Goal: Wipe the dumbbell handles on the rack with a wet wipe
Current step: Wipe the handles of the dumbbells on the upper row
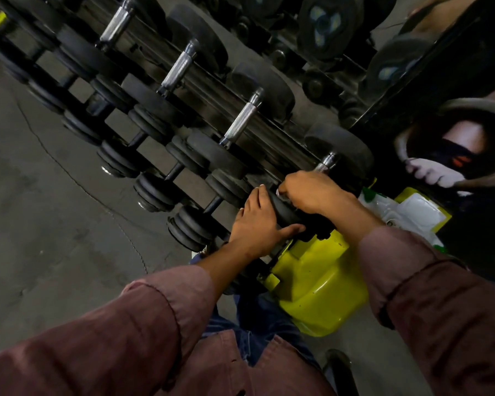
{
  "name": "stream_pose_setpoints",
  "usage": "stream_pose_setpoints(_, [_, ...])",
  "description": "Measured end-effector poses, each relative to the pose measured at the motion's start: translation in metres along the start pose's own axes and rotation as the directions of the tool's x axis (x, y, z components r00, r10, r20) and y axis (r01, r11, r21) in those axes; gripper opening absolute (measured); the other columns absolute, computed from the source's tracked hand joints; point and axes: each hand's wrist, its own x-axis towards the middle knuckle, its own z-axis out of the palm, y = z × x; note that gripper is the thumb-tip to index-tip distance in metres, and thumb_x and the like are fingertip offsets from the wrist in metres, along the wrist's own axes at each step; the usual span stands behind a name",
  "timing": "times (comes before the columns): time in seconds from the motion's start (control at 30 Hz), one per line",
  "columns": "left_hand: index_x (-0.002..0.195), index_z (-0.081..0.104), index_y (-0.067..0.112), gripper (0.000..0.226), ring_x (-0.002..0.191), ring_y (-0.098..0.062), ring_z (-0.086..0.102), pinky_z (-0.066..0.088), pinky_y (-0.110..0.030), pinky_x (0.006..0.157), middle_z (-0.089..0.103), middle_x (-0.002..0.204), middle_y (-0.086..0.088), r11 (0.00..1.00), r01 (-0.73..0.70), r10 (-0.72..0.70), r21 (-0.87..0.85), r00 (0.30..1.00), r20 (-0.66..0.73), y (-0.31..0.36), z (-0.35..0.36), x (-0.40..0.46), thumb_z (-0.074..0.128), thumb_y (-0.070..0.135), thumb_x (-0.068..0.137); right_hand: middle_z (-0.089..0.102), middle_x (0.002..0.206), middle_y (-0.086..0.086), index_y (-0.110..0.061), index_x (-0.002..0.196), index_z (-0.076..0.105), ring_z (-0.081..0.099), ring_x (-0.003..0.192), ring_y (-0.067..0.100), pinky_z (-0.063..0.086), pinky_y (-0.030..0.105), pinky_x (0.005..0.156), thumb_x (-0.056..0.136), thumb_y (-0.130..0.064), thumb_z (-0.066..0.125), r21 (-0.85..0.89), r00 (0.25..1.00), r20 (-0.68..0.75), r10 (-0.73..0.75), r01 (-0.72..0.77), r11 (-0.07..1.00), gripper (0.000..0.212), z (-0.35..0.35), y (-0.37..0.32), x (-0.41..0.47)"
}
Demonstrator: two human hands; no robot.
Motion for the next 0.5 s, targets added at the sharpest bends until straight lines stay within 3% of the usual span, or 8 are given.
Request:
stream_pose_setpoints(0.13, [0.161, -0.001, 0.006, 0.13, 0.156, -0.027, 0.008, 0.018, -0.045, 0.126, 0.005, 0.169, -0.014, 1.0, -0.01, 0.01, 0.001, 1.0, -0.005, -0.001, 0.001, 0.0, 0.059, 0.084, 0.076, 0.053, 0.097, -0.001, -0.029, 0.1, 0.067, 0.063, 0.093, 0.03, 0.044, 0.035, 0.067, 0.094, -0.025, 0.052, 0.099, 0.994, -0.087, -0.063, 0.071, 0.993, 0.016, 0.006, 0.009, -0.013])
stream_pose_setpoints(0.23, [0.161, -0.003, 0.006, 0.129, 0.156, -0.027, 0.007, 0.017, -0.045, 0.126, 0.004, 0.17, -0.013, 1.0, -0.013, 0.013, 0.005, 1.0, 0.004, 0.0, -0.001, -0.001, 0.058, 0.084, 0.077, 0.055, 0.1, -0.003, -0.033, 0.103, 0.068, 0.062, 0.094, 0.029, 0.046, 0.033, 0.071, 0.094, -0.028, 0.054, 0.236, 0.994, -0.104, -0.031, 0.055, 0.97, 0.019, 0.01, 0.017, -0.029])
stream_pose_setpoints(0.4, [0.161, -0.001, 0.005, 0.13, 0.156, -0.027, 0.009, 0.02, -0.046, 0.126, 0.007, 0.169, -0.014, 1.0, -0.018, 0.019, 0.01, 1.0, -0.009, -0.002, 0.0, 0.0, 0.056, 0.086, 0.076, 0.071, 0.102, 0.01, -0.028, 0.096, 0.072, 0.065, 0.099, 0.034, 0.048, 0.031, 0.074, 0.086, -0.022, 0.061, 0.342, 0.99, -0.065, 0.128, -0.099, 0.935, 0.015, 0.028, 0.022, -0.042])
stream_pose_setpoints(0.5, [0.161, 0.0, 0.005, 0.132, 0.156, -0.028, 0.009, 0.019, -0.046, 0.126, 0.007, 0.169, -0.014, 1.0, -0.019, 0.019, 0.004, 1.0, -0.007, -0.001, -0.001, 0.0, 0.055, 0.087, 0.074, 0.071, 0.089, 0.016, -0.021, 0.071, 0.065, 0.066, 0.093, 0.039, 0.049, 0.033, 0.07, 0.084, -0.018, 0.061, 0.501, 0.947, -0.074, 0.312, -0.235, 0.833, 0.014, 0.051, 0.016, -0.041])
